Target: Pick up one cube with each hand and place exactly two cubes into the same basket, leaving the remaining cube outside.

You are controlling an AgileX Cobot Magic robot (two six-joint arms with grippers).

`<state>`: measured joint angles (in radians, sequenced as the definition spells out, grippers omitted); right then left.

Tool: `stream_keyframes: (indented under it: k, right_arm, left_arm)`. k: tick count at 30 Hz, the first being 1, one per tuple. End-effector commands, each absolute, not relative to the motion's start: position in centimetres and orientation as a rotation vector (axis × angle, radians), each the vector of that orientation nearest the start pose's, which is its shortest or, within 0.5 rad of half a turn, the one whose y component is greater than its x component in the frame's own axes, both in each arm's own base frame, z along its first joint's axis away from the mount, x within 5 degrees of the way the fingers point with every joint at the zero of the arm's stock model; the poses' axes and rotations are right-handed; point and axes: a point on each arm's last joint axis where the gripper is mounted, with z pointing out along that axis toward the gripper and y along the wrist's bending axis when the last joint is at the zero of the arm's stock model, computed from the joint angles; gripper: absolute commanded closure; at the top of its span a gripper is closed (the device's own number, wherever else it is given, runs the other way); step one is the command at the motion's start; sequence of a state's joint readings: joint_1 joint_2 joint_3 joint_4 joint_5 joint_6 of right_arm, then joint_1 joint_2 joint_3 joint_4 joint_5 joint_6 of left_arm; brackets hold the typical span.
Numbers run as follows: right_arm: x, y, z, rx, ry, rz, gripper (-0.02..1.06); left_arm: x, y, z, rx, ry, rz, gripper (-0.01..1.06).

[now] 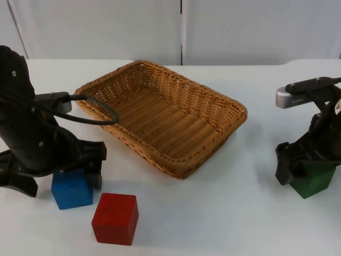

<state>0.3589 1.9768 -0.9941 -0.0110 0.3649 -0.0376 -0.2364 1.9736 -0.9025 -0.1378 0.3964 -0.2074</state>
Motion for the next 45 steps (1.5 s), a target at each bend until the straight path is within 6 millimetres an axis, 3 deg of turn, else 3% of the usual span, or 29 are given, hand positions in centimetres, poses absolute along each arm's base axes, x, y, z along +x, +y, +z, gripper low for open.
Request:
stream_keyframes:
  k: [1,4,5,9,10,11,12,16,22,27,34,37,38,43,45]
  right_arm:
    - [32.8,12.3,10.1,-0.573,2.756,0.065,0.24]
    - [32.8,12.4,10.1,-0.571,2.752,0.066,0.52]
    - [32.8,12.4,10.1,-0.571,2.752,0.066,0.52]
    - [32.8,12.4,10.1,-0.571,2.752,0.066,0.99]
    - [32.8,12.4,10.1,-0.571,2.752,0.066,1.04]
    - [32.8,12.4,10.1,-0.571,2.755,0.065,1.05]
    - [32.8,12.4,10.1,-0.571,2.755,0.065,1.05]
    - [32.7,12.3,10.1,-0.574,2.769,0.062,1.05]
    - [32.6,12.3,11.1,-0.573,2.754,0.063,1.05]
    - [32.4,12.2,13.4,-0.565,2.719,0.07,1.05]
    - [31.2,11.7,18.0,-0.554,2.664,0.077,1.05]
    - [30.3,11.3,21.1,-0.542,2.6,0.087,1.05]
    - [30.3,11.3,21.1,-0.542,2.6,0.087,1.05]
    - [28.8,10.7,25.3,-0.518,2.49,0.106,1.05]
    - [28.4,10.6,26.0,-0.514,2.472,0.109,1.05]
  left_arm:
    - [31.1,-8.2,8.2,-0.139,2.953,-0.166,0.12]
    - [31.1,-8.2,8.2,-0.139,2.956,-0.166,0.29]
    - [31.1,-8.2,8.2,-0.139,2.956,-0.166,0.29]
    - [30.9,-8.2,8.2,-0.142,2.974,-0.164,0.59]
    - [30.9,-8.2,8.2,-0.139,2.978,-0.161,0.67]
    - [30.9,-8.2,8.1,-0.136,2.981,-0.16,0.77]
    - [30.9,-8.2,8.1,-0.136,2.981,-0.16,0.77]
    - [30.8,-8.2,8.4,-0.134,2.982,-0.16,1.05]
    - [30.9,-8.1,9.9,-0.095,2.94,-0.156,1.05]
    - [30.9,-8.0,12.1,-0.063,2.884,-0.16,1.05]
    - [30.4,-7.9,15.6,-0.034,2.81,-0.172,1.05]
    - [29.9,-7.5,17.9,0.027,2.763,-0.139,1.05]
    - [29.9,-7.5,17.9,0.027,2.763,-0.139,1.05]
    - [28.9,-7.2,21.1,0.039,2.684,-0.15,1.05]
    - [28.7,-7.2,21.6,0.039,2.666,-0.155,1.05]
